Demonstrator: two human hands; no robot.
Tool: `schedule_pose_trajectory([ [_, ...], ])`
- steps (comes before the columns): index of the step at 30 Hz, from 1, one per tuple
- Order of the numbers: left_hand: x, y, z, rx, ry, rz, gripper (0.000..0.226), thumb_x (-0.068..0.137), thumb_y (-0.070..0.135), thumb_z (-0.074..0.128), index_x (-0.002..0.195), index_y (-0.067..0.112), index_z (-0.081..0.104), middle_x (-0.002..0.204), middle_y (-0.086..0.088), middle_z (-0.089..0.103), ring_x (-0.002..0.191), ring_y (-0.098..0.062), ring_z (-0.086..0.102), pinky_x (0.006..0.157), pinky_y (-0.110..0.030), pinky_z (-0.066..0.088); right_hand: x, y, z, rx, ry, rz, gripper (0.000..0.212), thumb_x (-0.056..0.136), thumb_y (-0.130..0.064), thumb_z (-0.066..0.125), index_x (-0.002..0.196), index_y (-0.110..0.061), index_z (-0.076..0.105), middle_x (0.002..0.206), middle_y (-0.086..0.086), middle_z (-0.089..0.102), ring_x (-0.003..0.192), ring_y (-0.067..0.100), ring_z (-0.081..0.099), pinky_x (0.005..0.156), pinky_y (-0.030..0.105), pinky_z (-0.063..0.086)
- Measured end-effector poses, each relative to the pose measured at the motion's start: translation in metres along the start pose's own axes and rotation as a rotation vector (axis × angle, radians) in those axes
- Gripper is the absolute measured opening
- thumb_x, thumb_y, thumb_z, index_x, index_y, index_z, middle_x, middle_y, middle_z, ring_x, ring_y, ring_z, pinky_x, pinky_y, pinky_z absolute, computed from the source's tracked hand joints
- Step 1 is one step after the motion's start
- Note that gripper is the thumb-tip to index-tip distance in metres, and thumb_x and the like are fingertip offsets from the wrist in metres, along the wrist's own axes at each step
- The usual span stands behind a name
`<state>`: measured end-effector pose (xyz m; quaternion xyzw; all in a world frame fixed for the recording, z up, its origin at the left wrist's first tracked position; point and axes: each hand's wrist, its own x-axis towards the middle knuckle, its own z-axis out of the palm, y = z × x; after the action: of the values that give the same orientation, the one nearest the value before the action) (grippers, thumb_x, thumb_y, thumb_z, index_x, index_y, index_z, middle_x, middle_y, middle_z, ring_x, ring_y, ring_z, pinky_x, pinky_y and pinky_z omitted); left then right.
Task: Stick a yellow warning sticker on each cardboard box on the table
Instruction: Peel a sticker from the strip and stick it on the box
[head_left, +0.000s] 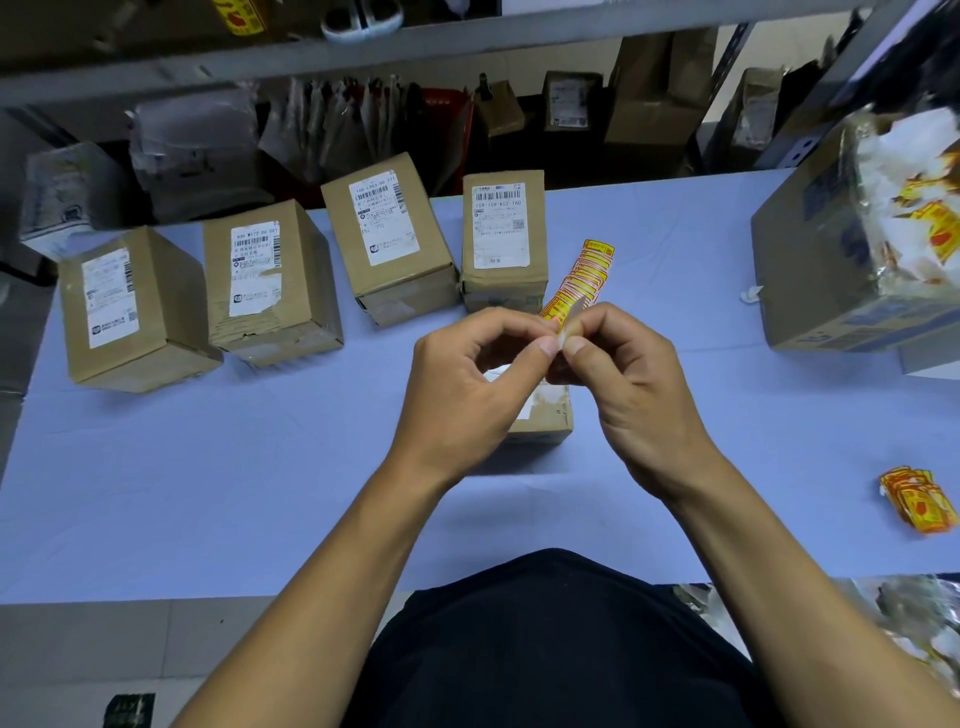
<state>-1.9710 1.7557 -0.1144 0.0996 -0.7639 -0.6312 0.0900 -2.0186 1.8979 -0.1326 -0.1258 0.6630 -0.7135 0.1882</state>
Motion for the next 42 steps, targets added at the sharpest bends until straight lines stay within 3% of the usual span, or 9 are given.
schedule_pose_trajectory([
  [3,0.004,-0.007,0.008,-0.099,0.045,-0.121,0.009,0.085,0.011,0.068,0.078,0.013,0.073,0.081,-0.001,0.074,0.077,-0.020,0.071,0.077,-0.038,0.060,0.002,0.006,0.001,0.027,0.041,0.045,0.014,0.088,-0.018,0.055,0.076,-0.012,0.056,0.076,0.000,0.059,0.074,0.012,0.063,0.076,0.028,0.057],
  [6,0.012,-0.028,0.013,-0.415,0.150,-0.453,0.022,0.087,0.006,0.060,0.069,0.016,0.068,0.077,-0.009,0.068,0.076,-0.023,0.067,0.073,-0.032,0.058,0.005,0.019,-0.001,0.051,0.131,0.156,0.010,0.085,-0.014,0.049,0.077,-0.010,0.054,0.071,0.004,0.058,0.070,0.013,0.065,0.077,0.034,0.058],
  [10,0.020,-0.056,0.014,-0.638,0.321,-0.729,0.006,0.092,0.002,0.056,0.098,0.001,0.057,0.086,-0.016,0.068,0.078,-0.028,0.068,0.068,-0.035,0.060,0.008,0.041,-0.013,0.031,0.184,0.254,0.016,0.087,-0.012,0.045,0.077,-0.011,0.057,0.065,-0.002,0.063,0.070,0.012,0.064,0.075,0.031,0.059],
  [12,0.021,-0.066,0.012,-0.660,0.388,-0.767,0.012,0.093,0.004,0.057,0.104,0.002,0.055,0.086,-0.015,0.067,0.070,-0.025,0.068,0.064,-0.033,0.059,0.008,0.054,-0.024,-0.016,0.239,0.299,0.022,0.093,-0.010,0.045,0.075,-0.015,0.057,0.065,-0.003,0.064,0.068,0.009,0.065,0.071,0.027,0.060],
  [16,0.020,-0.074,0.003,-0.571,0.413,-0.744,0.013,0.092,0.006,0.057,0.080,0.005,0.060,0.063,-0.005,0.060,0.052,-0.015,0.058,0.056,-0.028,0.055,0.002,0.085,-0.049,-0.106,0.316,0.434,0.023,0.098,-0.012,0.044,0.078,-0.015,0.056,0.073,0.001,0.060,0.074,0.013,0.065,0.065,0.019,0.054],
  [26,0.019,-0.073,0.001,-0.397,0.334,-0.725,0.015,0.093,0.009,0.058,0.078,0.007,0.062,0.065,-0.004,0.057,0.051,-0.012,0.053,0.054,-0.023,0.053,-0.030,0.145,-0.087,-0.434,0.340,0.710,0.021,0.090,-0.011,0.053,0.076,0.001,0.063,0.081,0.008,0.065,0.076,0.026,0.058,0.073,0.041,0.052],
  [30,0.022,-0.072,0.002,-0.539,0.341,-0.805,0.005,0.093,0.009,0.059,0.090,0.005,0.058,0.063,-0.003,0.059,0.050,-0.013,0.056,0.055,-0.026,0.054,-0.030,0.139,-0.084,-0.544,0.336,0.639,0.019,0.094,-0.013,0.060,0.083,-0.016,0.074,0.087,0.001,0.072,0.088,0.025,0.068,0.086,0.043,0.057],
  [35,0.024,-0.074,0.006,-0.496,0.342,-0.846,0.009,0.092,0.009,0.058,0.083,0.007,0.059,0.064,-0.003,0.058,0.052,-0.014,0.056,0.053,-0.027,0.054,-0.015,0.115,-0.056,-0.754,0.274,0.283,0.013,0.093,-0.016,0.065,0.102,-0.014,0.075,0.093,-0.002,0.072,0.080,0.013,0.063,0.076,0.023,0.046],
  [42,0.023,-0.079,0.014,-0.396,0.346,-0.903,0.016,0.093,0.012,0.056,0.078,0.011,0.063,0.058,0.000,0.057,0.050,-0.011,0.054,0.048,-0.024,0.054,-0.006,0.083,-0.018,-0.900,0.170,-0.146,0.005,0.091,-0.021,0.069,0.095,-0.018,0.068,0.087,-0.006,0.069,0.073,0.011,0.061,0.065,0.029,0.051],
])
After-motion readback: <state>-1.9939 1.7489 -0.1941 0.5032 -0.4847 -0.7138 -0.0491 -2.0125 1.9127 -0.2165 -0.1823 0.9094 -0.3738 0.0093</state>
